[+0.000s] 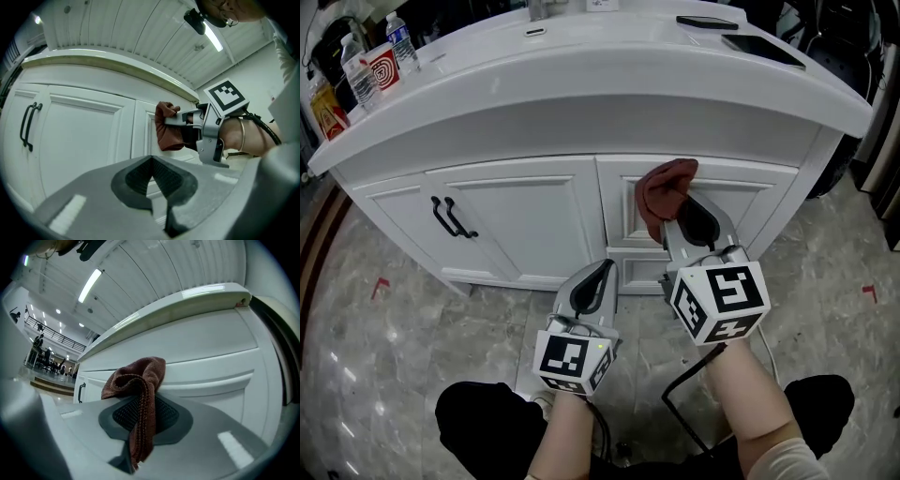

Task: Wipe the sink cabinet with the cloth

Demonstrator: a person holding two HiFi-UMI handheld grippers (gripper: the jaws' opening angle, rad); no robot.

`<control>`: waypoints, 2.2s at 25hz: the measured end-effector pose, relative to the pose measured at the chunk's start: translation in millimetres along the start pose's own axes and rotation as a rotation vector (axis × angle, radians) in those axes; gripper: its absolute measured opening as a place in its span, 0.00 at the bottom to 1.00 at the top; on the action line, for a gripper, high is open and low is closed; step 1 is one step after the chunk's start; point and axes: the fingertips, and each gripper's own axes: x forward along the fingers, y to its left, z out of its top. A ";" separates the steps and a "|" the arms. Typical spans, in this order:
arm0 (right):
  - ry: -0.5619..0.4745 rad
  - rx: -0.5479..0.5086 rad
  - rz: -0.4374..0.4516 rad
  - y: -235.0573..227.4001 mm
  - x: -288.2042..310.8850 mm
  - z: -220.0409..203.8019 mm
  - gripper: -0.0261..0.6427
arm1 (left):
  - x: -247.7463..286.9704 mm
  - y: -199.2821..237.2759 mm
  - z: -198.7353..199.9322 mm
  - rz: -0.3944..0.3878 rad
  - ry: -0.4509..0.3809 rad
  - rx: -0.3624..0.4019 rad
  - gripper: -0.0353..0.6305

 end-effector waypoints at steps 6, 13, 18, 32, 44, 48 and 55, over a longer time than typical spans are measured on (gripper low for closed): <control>-0.003 0.018 -0.065 -38.7 -24.0 4.6 0.17 | 7.9 -34.4 0.0 -0.069 0.009 0.039 0.05; -0.006 -0.017 -0.166 -88.5 -55.1 14.4 0.17 | 16.0 -57.0 -5.3 -0.118 0.021 0.054 0.05; -0.006 -0.025 -0.262 -124.1 -77.0 18.2 0.17 | 23.1 -69.9 -13.0 -0.154 0.020 0.004 0.05; -0.012 0.012 -0.111 -35.4 -58.5 -7.4 0.17 | 5.2 -45.4 -21.3 -0.090 0.026 0.018 0.05; 0.058 0.083 0.066 65.1 24.2 -50.9 0.17 | -29.4 19.7 -27.1 0.025 0.047 0.035 0.05; 0.066 0.104 0.047 52.7 21.3 -55.7 0.17 | -28.7 30.1 -26.8 0.048 0.021 -0.029 0.05; 0.113 0.145 -0.062 3.8 2.6 -66.0 0.17 | -12.9 10.5 -35.9 -0.010 0.010 -0.144 0.05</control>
